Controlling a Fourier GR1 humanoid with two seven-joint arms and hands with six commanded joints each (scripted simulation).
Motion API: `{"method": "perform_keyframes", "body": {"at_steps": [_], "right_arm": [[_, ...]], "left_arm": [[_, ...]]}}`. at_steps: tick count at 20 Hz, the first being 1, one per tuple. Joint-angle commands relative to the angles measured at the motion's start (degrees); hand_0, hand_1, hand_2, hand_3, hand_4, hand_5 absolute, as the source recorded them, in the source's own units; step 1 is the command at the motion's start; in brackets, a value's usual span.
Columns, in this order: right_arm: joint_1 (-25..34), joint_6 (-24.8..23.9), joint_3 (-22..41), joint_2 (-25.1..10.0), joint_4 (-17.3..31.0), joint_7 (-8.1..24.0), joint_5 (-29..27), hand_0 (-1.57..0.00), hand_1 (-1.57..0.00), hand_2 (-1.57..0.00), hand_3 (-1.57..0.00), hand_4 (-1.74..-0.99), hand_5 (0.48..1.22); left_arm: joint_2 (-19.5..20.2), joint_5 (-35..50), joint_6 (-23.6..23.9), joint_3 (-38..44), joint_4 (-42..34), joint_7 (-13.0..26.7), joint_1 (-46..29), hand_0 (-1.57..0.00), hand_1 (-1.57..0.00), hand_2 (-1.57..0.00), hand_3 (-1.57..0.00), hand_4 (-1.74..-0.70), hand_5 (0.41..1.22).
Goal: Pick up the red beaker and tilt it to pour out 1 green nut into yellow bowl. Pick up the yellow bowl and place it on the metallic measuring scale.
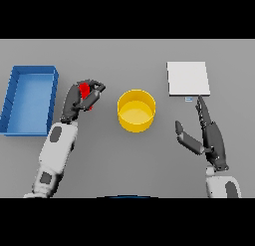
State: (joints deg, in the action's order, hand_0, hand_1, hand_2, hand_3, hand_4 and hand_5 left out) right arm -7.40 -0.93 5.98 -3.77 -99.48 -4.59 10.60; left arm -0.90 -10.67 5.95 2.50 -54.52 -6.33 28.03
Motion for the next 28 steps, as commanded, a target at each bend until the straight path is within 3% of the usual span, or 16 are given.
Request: {"method": "perform_keyframes", "body": {"at_steps": [1,2,5,11,14,18,23,28], "right_arm": [[0.1,0.1,0.0,-0.1,0.2,-0.4,0.1,0.00,0.00,0.00,0.00,-1.291,0.684],[0.1,0.1,0.0,-0.2,0.4,-0.9,0.1,0.00,0.00,0.00,0.00,-1.293,0.682],[1.2,0.4,0.4,0.0,0.8,-0.4,0.2,0.00,0.00,0.00,0.00,-1.296,0.682],[1.7,0.0,0.5,-0.2,1.5,-1.6,1.2,0.00,0.00,0.00,0.00,-1.258,0.669],[2.4,-0.6,0.6,-0.2,1.8,-1.8,2.0,0.00,0.00,0.00,0.00,-1.245,0.673],[1.3,-1.3,1.1,-0.5,0.6,-1.3,3.8,0.00,0.00,0.00,0.00,-1.243,0.691],[-0.5,-0.8,1.8,-0.2,-1.2,-0.7,3.6,0.00,0.00,0.00,0.00,-1.243,0.710],[-0.3,-0.6,2.1,0.0,-1.0,-0.6,3.7,0.00,0.00,0.00,0.00,-1.266,0.720]], "left_arm": [[-0.3,0.2,0.0,0.4,0.6,-0.5,0.0,-1.21,-1.21,-1.22,-1.22,-1.45,1.109],[-0.6,-0.1,0.4,0.6,0.9,-0.7,0.2,-1.28,-1.29,-1.29,-1.29,-1.45,1.132],[-0.9,0.7,1.4,0.9,0.6,-2.8,0.4,-1.42,-1.42,-1.43,-1.43,-1.59,1.123],[1.0,2.0,2.3,-1.1,-5.6,-2.9,0.2,-1.53,-1.53,-1.53,-1.53,-1.70,1.098],[2.8,-0.6,3.1,-4.5,-9.5,1.5,1.9,-1.55,-1.55,-1.55,-1.55,-1.72,1.101],[7.9,-8.3,-0.5,-13.1,-11.6,7.5,4.1,-1.56,-1.56,-1.56,-1.56,-1.73,1.121],[11.0,-9.8,-2.6,-16.6,-12.4,8.9,4.6,-1.56,-1.56,-1.56,-1.56,-1.73,1.113],[15.6,-21.6,-4.3,-27.2,-9.4,11.3,11.3,-1.57,-1.57,-1.57,-1.57,-1.74,1.137]]}}
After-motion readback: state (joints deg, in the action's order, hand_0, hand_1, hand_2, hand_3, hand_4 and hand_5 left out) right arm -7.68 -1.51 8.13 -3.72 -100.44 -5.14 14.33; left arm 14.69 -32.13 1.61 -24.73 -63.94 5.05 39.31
